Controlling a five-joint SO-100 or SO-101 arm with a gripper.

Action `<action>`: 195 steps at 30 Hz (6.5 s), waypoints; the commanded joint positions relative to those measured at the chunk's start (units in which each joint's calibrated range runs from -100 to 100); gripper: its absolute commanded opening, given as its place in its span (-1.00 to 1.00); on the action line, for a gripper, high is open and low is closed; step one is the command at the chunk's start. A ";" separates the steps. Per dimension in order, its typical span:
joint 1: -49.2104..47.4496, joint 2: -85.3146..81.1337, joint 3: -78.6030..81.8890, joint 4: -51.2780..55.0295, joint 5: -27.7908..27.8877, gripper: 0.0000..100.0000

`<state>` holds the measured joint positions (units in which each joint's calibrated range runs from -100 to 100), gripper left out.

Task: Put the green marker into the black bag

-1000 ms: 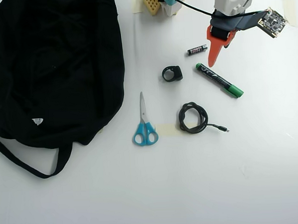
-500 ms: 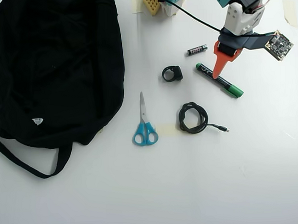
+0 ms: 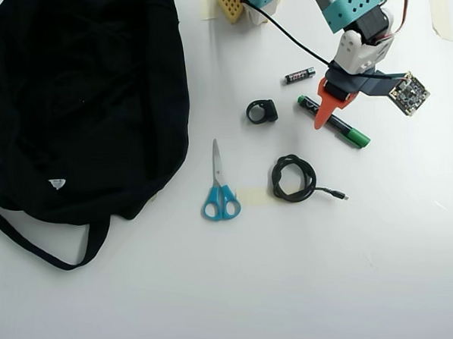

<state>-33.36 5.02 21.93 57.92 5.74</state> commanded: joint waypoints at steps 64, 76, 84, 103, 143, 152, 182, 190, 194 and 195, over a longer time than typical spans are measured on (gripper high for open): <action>-1.95 3.61 -16.45 3.92 -3.17 -0.96; -0.67 -11.83 -16.54 10.98 -0.81 -0.96; 5.01 -21.37 -16.54 14.34 -0.81 -0.96; 46.82 -31.83 -16.63 21.84 4.38 -0.96; 76.74 -35.23 10.05 -15.89 4.22 -0.96; 37.40 -57.72 30.36 -0.64 -4.22 -0.96; 25.58 -92.49 67.10 -0.82 -3.64 -0.96; 26.63 -95.56 74.29 -0.82 -3.64 -0.96; 26.63 -103.78 77.44 1.17 -3.64 -0.96; 26.63 -104.36 77.35 3.23 -3.69 -0.96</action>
<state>-6.69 -96.26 97.88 57.92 1.83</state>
